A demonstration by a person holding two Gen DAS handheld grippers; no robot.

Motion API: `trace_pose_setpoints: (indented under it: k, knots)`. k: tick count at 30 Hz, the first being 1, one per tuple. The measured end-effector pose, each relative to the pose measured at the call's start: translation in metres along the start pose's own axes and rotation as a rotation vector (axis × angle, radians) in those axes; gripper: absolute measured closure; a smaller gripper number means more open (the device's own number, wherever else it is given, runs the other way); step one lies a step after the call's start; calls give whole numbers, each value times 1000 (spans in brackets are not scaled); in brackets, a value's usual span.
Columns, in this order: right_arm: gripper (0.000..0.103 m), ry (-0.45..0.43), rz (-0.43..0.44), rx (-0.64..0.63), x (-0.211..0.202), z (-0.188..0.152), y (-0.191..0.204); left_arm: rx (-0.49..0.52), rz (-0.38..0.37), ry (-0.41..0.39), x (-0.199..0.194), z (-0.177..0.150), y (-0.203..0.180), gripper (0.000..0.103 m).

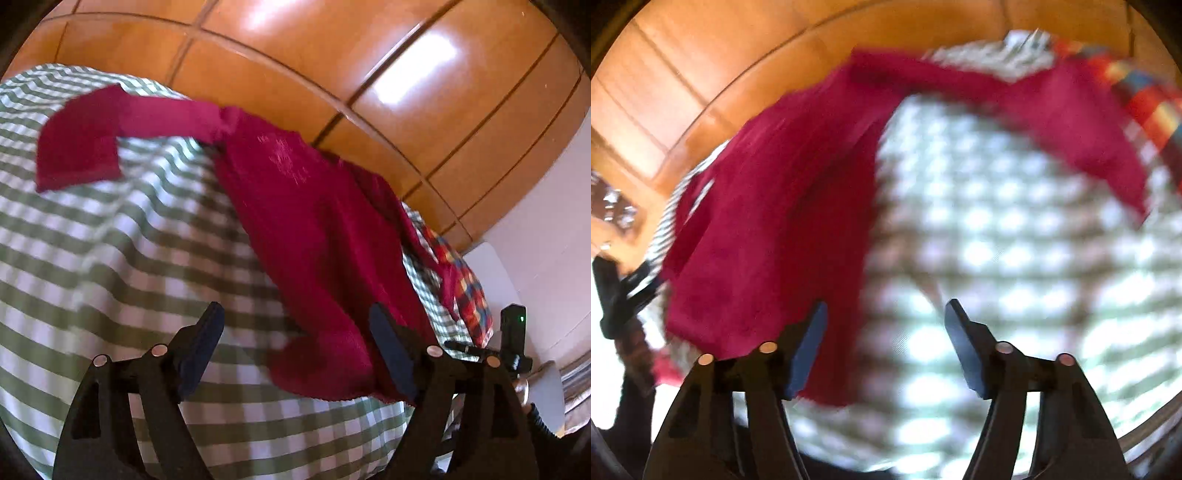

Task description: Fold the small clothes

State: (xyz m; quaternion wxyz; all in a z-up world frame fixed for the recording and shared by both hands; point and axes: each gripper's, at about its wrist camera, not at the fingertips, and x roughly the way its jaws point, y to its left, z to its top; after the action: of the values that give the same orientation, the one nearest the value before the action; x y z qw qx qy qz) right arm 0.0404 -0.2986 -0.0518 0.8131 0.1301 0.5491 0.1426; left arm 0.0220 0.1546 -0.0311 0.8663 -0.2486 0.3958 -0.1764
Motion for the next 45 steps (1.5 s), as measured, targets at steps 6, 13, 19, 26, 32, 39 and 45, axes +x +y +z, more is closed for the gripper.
trace_pose_setpoints:
  k: [6, 13, 19, 26, 32, 39, 45]
  knots:
    - [81, -4, 6, -35, 11, -16, 23, 24, -28, 106, 38, 0, -19, 86]
    - [96, -96, -82, -151, -34, -4, 32, 54, -3, 65, -7, 17, -35, 94]
    - [97, -121, -170, -181, -85, -12, 11, -27, -10, 85, -64, 17, -18, 95]
    - [97, 98, -199, -221, -49, -68, -2, -88, 102, 224, -60, -33, 12, 93]
    - [89, 185, -173, -297, -34, -69, 2, -104, 219, 310, -58, -71, 32, 84]
    - [39, 41, -189, -332, -47, -28, 18, -130, 225, 189, -74, -59, 38, 60]
    - [35, -108, -164, -233, -2, 19, 41, -36, 235, 233, -30, -49, 20, 80]
